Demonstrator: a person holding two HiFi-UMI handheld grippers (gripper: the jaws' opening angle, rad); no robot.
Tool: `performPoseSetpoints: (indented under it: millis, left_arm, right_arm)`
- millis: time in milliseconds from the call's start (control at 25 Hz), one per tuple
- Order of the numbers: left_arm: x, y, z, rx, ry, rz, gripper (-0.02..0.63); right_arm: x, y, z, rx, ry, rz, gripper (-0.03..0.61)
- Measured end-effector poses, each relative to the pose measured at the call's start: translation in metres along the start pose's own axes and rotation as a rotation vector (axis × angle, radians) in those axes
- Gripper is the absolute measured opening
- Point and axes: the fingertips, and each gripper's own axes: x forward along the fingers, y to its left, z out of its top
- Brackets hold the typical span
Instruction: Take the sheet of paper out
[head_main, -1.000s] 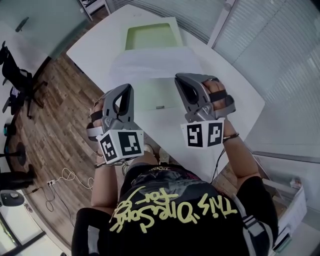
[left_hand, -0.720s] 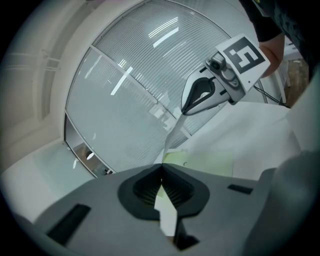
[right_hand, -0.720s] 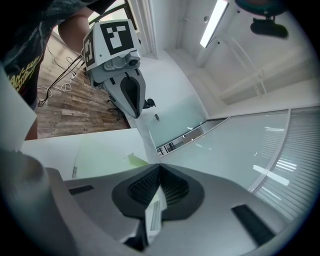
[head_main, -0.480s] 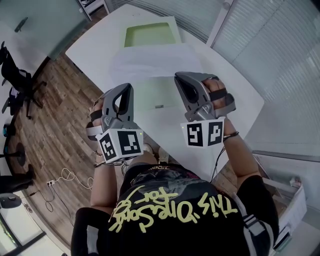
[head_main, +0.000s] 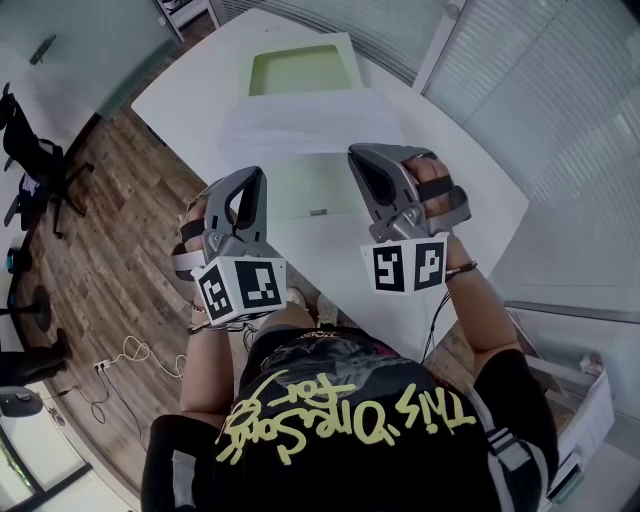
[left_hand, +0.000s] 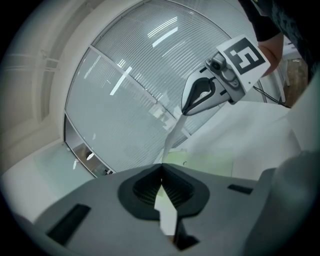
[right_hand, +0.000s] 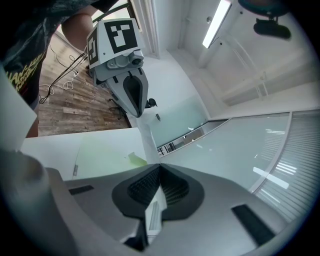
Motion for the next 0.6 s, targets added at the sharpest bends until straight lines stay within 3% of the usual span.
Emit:
performPoseSetpoints:
  millis: [600]
  left_arm:
    - [0.0013,0.003,0.0057,0.001,-0.008,0.006,0.008]
  right_arm:
    - [-0.0007,-0.0034,-0.0028,-0.005,0.006,-0.003,0.006]
